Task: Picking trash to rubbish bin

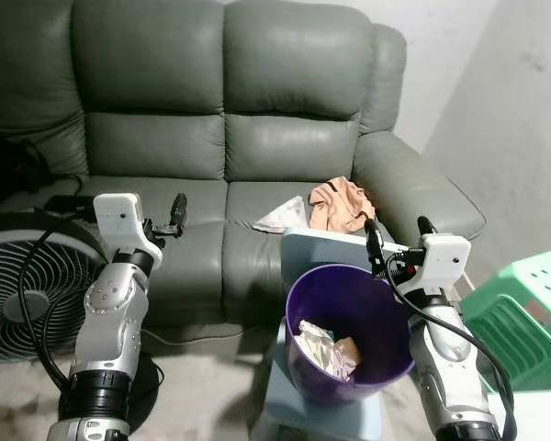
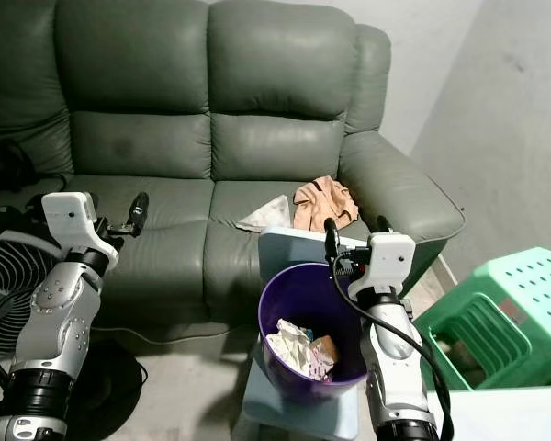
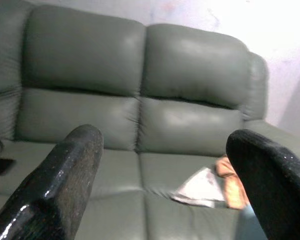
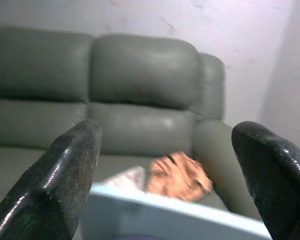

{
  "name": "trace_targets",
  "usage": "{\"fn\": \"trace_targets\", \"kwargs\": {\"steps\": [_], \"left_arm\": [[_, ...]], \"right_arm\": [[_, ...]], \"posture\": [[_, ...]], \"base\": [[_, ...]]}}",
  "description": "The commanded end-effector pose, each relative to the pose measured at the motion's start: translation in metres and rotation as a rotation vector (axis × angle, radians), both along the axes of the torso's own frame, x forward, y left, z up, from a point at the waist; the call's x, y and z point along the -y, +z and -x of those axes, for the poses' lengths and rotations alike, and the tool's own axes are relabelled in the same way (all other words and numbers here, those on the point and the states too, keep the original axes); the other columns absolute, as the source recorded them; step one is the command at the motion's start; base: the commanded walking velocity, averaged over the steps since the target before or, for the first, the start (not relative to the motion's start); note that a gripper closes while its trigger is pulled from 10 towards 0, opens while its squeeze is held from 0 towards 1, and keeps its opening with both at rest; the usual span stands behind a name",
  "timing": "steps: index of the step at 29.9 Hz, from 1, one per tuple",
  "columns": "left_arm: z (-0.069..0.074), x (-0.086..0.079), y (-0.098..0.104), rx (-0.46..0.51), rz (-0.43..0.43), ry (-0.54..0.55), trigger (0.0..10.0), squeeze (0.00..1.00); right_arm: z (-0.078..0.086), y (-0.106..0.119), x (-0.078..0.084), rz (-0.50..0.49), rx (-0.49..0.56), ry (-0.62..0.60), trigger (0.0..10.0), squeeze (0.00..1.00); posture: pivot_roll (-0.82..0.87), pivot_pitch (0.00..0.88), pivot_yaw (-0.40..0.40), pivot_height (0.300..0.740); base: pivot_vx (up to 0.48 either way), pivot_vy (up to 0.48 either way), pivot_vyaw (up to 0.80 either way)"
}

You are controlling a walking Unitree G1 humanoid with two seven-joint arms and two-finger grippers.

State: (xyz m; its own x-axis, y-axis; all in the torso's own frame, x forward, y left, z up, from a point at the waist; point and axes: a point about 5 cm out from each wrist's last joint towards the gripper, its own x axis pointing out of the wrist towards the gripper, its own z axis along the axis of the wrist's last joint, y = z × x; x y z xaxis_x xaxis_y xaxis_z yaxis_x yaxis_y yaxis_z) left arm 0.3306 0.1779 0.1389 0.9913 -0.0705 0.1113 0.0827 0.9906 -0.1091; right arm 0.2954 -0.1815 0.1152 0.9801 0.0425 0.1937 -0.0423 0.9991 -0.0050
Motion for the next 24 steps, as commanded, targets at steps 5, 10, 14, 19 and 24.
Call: {"fn": "trace_targets", "kwargs": {"steps": [5,10,14,19,24], "left_arm": [[-0.003,-0.004,0.005,0.011,-0.026,0.016,10.0,0.00],[-0.003,-0.003,0.004,0.010,-0.036,0.025,10.0,0.00],[-0.004,-0.001,0.003,0.004,-0.034,0.025,10.0,0.00],[-0.004,0.003,0.002,0.001,-0.046,0.015,10.0,0.00],[-0.003,0.006,0.003,0.031,-0.067,-0.003,10.0,0.00]], "right_arm": [[-0.001,0.006,-0.003,0.005,0.012,0.010,10.0,0.00],[-0.003,0.001,-0.004,0.017,-0.047,0.010,10.0,0.00],[-0.004,-0.001,-0.004,0.024,-0.063,0.011,10.0,0.00],[-0.003,-0.003,-0.004,0.041,-0.076,0.015,10.0,0.00],[-0.003,-0.003,-0.004,0.054,-0.087,0.010,10.0,0.00]], "posture": [[0.01,0.000,-0.084,0.740],[0.01,0.000,-0.087,0.740],[0.01,0.000,-0.090,0.740],[0.00,0.000,-0.090,0.740],[-0.01,0.000,-0.087,0.740]], "base": [[0.000,0.367,0.00],[0.000,0.000,-0.11],[0.000,0.000,-0.75],[0.000,0.000,-0.74],[0.000,0.000,-0.72]]}}
